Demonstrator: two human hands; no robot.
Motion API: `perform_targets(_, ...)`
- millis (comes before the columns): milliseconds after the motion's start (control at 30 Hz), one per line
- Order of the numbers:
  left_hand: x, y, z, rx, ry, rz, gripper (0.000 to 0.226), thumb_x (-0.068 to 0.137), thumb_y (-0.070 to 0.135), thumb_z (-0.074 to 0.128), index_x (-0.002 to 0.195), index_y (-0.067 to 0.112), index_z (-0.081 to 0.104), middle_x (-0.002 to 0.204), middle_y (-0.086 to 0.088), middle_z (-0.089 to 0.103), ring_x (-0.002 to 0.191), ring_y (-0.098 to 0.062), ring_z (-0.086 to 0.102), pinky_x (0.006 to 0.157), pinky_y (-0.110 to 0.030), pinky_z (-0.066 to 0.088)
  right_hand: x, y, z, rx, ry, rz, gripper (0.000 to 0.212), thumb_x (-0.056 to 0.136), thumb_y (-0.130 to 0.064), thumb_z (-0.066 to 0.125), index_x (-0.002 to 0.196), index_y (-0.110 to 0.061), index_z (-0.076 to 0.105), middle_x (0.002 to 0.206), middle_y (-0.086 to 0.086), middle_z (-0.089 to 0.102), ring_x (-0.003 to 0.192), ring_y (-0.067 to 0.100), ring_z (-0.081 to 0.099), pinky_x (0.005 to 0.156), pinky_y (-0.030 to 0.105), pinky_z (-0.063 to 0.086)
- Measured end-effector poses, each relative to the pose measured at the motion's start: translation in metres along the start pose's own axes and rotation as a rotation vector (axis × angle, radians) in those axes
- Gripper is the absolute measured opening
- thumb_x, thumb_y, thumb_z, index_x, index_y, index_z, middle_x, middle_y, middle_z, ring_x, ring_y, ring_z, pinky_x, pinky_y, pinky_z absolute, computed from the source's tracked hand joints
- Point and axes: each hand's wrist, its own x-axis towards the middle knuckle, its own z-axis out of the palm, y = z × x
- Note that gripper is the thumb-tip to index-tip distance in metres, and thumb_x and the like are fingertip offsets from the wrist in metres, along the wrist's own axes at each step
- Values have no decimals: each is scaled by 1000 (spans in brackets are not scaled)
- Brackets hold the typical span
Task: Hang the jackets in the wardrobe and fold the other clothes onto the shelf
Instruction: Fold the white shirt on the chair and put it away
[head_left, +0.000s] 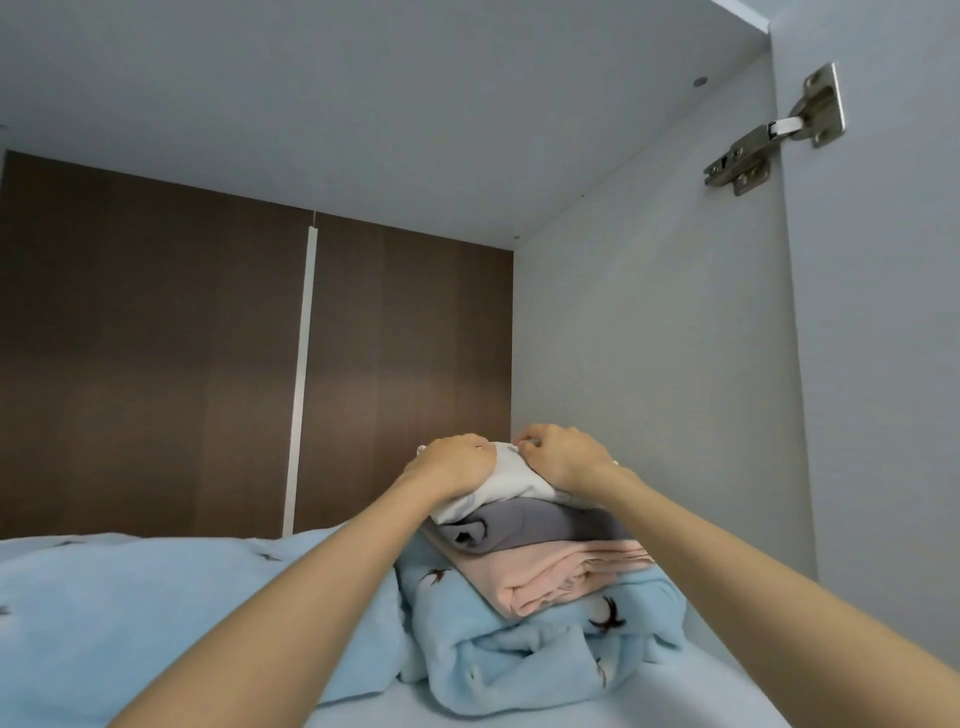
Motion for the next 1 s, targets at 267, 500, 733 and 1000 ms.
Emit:
perform_targets(267,-48,24,-34,11,260,78,44,101,39,35,144,32,41,146,0,47,133,-26,43,108,-43,37,-45,2,-44,279,220,-70,29,94,-19,52,122,-22,62,124,-1,65,113,22,59,99,38,45)
perform_targets(500,-151,67,-27,-28,401,216,40,100,42,36,138,38,46,135,4,56,124,-22,51,99,-40,42,-144,-1,-67,451,354,-210,24,92,-23,56,113,-31,64,101,-20,63,77,-5,57,71,13,41)
perform_targets(733,-250,75,8,-135,379,126,41,99,36,43,140,35,46,138,4,55,125,-19,50,100,-39,44,-247,8,-61,582,256,-172,23,93,-18,57,113,-27,65,103,-15,66,82,-5,58,66,10,41)
perform_targets(1000,-353,99,6,-84,376,90,40,100,35,42,140,35,45,133,2,58,113,-22,56,90,-34,45,-347,3,-77,491,171,-132,25,93,-22,56,116,-28,64,110,-16,65,80,3,57,72,20,40)
